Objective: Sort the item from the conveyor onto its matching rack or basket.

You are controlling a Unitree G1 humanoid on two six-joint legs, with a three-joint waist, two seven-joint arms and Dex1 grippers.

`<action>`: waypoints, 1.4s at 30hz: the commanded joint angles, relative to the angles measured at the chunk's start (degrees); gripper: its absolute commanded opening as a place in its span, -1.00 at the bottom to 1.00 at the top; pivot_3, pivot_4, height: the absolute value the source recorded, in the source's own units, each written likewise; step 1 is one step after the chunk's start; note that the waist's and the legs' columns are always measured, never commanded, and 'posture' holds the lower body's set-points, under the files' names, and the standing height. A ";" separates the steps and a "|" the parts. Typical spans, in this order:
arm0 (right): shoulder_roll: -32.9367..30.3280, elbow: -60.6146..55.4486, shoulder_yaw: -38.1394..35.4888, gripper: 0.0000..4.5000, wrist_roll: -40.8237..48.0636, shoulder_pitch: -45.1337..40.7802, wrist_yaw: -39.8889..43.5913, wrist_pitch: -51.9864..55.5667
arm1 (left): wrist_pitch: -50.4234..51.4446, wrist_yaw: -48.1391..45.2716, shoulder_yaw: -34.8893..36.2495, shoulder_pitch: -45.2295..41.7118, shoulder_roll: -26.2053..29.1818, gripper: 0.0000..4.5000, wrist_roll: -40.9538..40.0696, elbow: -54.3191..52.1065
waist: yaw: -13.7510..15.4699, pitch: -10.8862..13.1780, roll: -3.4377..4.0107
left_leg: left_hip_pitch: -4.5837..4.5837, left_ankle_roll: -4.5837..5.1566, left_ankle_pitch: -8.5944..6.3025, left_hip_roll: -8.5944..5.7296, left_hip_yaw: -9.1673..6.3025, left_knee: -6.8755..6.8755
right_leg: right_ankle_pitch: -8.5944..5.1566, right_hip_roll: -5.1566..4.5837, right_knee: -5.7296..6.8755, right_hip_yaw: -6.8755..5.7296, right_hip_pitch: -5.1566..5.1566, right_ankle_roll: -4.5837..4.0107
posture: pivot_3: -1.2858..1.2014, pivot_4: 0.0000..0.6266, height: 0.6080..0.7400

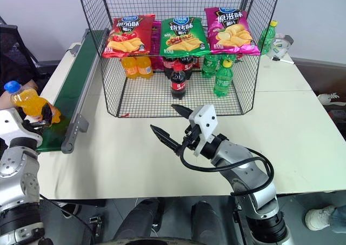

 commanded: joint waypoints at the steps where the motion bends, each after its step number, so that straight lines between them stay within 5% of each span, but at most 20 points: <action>1: 0.36 -1.08 -0.24 1.00 0.22 -0.48 0.30 -1.32 | -1.67 -0.55 1.65 -0.60 1.37 0.96 -0.83 -1.53 | 0.00 0.00 0.00 | 0.00 0.00 0.00 0.00 0.00 0.00 | 0.00 0.00 0.00 0.00 0.00 0.00 | 0.03 -0.52 1.00; 5: 0.15 -0.60 -0.45 1.00 0.12 0.26 0.82 -2.24 | -1.67 -0.68 1.34 -0.32 1.41 0.22 -0.82 -1.89 | 0.02 0.00 0.00 | 0.00 0.00 0.00 0.00 0.00 0.00 | 0.00 0.00 0.00 0.00 0.00 0.00 | 0.03 -0.52 1.00; 7: 0.05 -0.53 -0.60 1.00 0.20 0.44 0.99 -2.46 | -1.44 -0.64 1.18 -0.23 1.40 0.13 -0.97 -2.19 | 0.00 -0.01 0.01 | 0.02 0.00 0.00 0.00 0.00 0.00 | 0.00 0.00 0.01 0.01 0.01 0.00 | 0.03 -0.52 1.00; 17: -0.13 -1.45 -1.11 1.00 0.84 -0.38 0.98 -1.24 | 4.15 -5.68 -2.15 -3.88 4.57 0.13 -6.42 -12.32 | 0.13 0.00 -0.10 | -0.03 0.00 0.00 0.00 -0.04 0.07 | 0.00 0.00 0.00 -0.01 0.03 -0.01 | 0.03 -0.52 1.00; 27: 0.94 -1.55 0.11 1.00 0.50 -2.17 -0.68 0.11 | 16.37 -11.97 -18.36 -9.51 2.90 0.13 -9.60 -20.10 | -0.26 0.01 -0.06 | -0.02 0.00 0.01 0.00 -0.01 0.02 | 0.00 0.02 0.01 0.01 0.07 0.00 | 0.03 -0.52 1.00; 35: -0.01 -2.34 0.10 1.00 -0.79 -0.02 -2.03 -0.06 | 4.80 -12.70 -29.34 -19.75 -7.60 0.13 1.24 2.29 | 0.12 0.02 -0.08 | -0.03 0.01 0.02 -0.03 0.00 0.03 | 0.01 0.04 0.04 -0.01 0.25 0.01 | 0.03 -0.52 1.00; 42: 0.21 -2.01 0.26 1.00 -1.94 0.39 -2.72 -0.36 | -13.22 -12.66 -28.34 -28.87 -12.80 0.13 6.20 25.24 | -0.04 0.02 -0.09 | -0.06 0.01 0.02 -0.05 0.00 0.09 | 0.02 0.03 0.03 -0.02 0.23 0.03 | 0.03 -0.52 1.00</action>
